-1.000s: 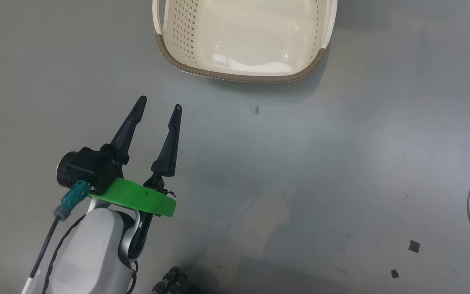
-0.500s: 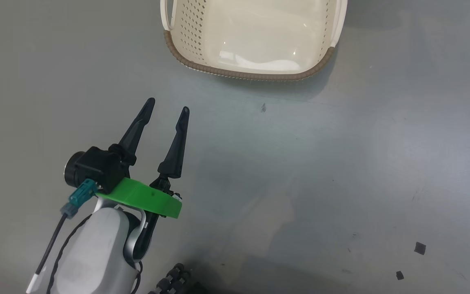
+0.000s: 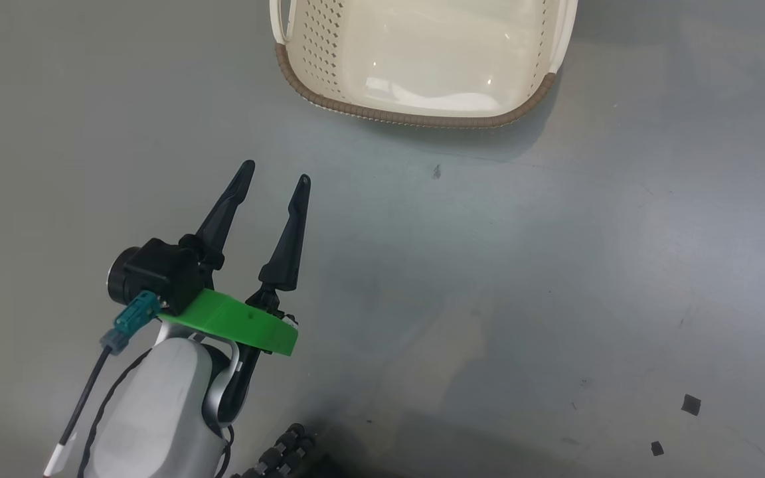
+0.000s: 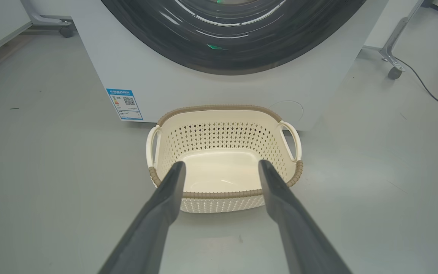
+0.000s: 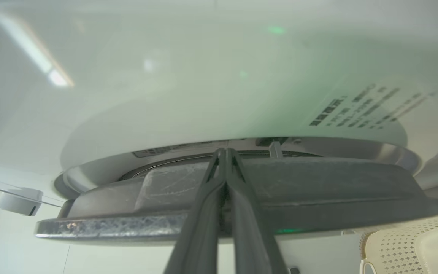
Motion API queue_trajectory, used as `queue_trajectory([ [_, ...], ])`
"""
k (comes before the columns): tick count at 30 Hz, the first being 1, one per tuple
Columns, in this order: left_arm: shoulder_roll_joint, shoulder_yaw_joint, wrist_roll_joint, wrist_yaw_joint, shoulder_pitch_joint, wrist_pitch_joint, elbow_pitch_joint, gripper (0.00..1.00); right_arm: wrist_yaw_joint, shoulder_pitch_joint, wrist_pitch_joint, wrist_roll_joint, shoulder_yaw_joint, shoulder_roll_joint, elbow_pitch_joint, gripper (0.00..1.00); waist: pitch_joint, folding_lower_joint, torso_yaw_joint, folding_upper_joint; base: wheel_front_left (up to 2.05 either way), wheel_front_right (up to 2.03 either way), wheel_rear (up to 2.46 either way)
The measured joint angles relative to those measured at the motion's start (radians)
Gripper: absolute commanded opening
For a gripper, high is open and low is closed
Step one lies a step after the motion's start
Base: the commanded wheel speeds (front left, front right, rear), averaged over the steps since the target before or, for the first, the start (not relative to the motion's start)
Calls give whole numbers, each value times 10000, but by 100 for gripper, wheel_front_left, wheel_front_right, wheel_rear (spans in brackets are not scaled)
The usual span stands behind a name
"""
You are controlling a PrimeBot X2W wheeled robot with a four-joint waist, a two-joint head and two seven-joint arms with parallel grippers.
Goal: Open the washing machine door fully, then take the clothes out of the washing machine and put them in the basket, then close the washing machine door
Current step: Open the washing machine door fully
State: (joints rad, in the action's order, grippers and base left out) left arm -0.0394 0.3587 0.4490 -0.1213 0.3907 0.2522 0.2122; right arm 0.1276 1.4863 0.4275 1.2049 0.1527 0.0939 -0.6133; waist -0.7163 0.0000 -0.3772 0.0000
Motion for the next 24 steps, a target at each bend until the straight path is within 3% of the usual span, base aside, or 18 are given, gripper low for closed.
queue_trajectory([
  [24, 36, -8, 82, -2, 104, 0, 92, 100, 71, 398, 644, 336, -4, 211, -1312, 0, 182, 0, -49, 0, 0, 0, 0],
])
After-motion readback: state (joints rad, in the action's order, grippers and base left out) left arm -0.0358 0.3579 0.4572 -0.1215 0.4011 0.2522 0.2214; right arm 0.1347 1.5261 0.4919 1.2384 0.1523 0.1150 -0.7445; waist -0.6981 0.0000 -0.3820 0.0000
